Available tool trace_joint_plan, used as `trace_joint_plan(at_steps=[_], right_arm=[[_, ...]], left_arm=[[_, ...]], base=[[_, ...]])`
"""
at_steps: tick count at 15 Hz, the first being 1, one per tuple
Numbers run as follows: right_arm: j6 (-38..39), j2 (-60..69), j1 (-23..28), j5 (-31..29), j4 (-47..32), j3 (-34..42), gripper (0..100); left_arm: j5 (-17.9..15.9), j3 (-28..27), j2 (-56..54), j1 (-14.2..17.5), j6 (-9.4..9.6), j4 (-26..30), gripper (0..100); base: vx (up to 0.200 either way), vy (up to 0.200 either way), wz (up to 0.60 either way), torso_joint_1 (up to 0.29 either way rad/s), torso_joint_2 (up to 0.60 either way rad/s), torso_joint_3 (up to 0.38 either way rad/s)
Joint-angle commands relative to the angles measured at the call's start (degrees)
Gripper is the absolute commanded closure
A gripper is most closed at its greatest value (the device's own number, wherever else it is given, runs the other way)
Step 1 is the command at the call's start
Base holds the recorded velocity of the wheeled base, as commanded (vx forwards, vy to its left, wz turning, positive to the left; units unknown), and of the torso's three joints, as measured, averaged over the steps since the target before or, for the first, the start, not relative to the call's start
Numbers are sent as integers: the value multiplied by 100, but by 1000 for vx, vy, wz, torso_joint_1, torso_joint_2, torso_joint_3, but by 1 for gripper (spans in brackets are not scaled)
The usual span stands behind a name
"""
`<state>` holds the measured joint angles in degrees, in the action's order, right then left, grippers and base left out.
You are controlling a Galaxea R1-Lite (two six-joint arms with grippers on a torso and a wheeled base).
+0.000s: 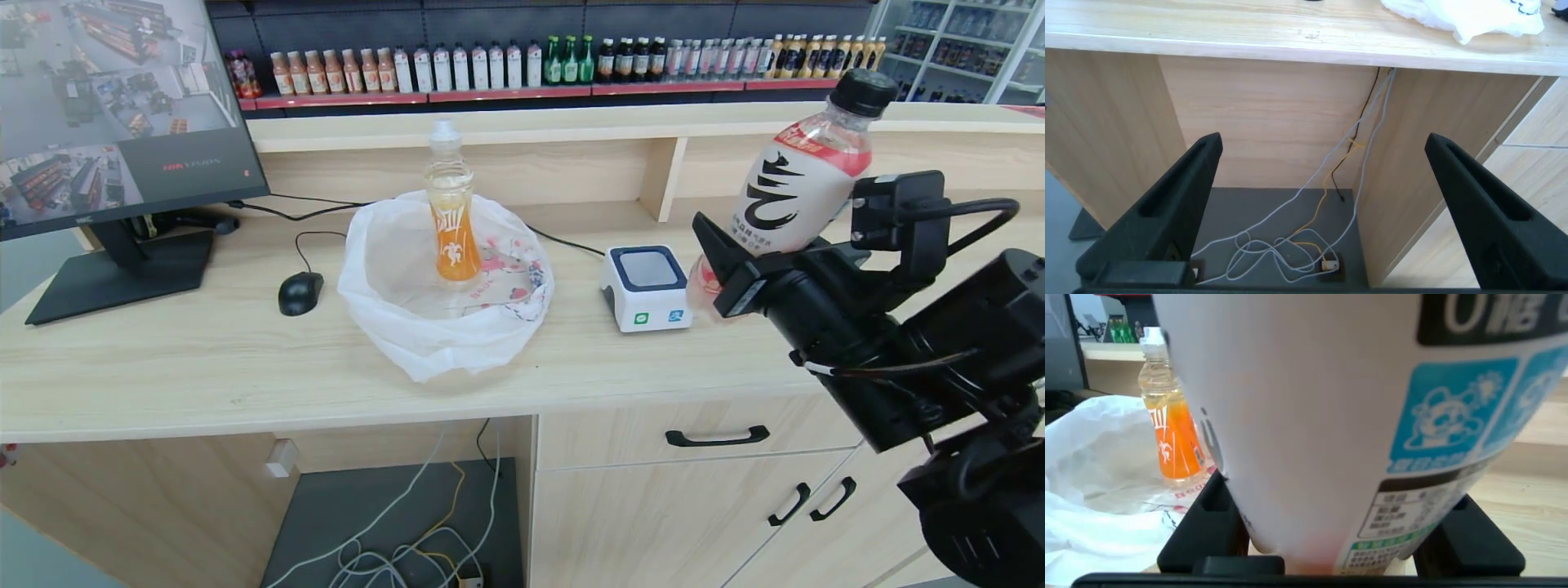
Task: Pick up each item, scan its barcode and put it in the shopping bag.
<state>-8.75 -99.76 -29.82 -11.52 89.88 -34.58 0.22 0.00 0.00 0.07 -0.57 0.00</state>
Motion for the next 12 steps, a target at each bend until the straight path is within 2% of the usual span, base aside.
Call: trace_joint_plan(at_steps=[1, 7, 12], right_arm=[[5, 237, -6, 1, 12, 163, 100], [40, 422, 2, 1, 12, 347, 100], [40, 378, 2, 1, 12, 294, 100]], left_arm=[[4, 0, 0, -7, 5, 0, 0], [4, 0, 0, 1, -13, 0, 0], [4, 0, 0, 1, -22, 0, 0]], base=[[0, 0, 0, 0, 0, 0], [0, 0, 0, 0, 0, 0], [0, 200, 0, 1, 2, 2]])
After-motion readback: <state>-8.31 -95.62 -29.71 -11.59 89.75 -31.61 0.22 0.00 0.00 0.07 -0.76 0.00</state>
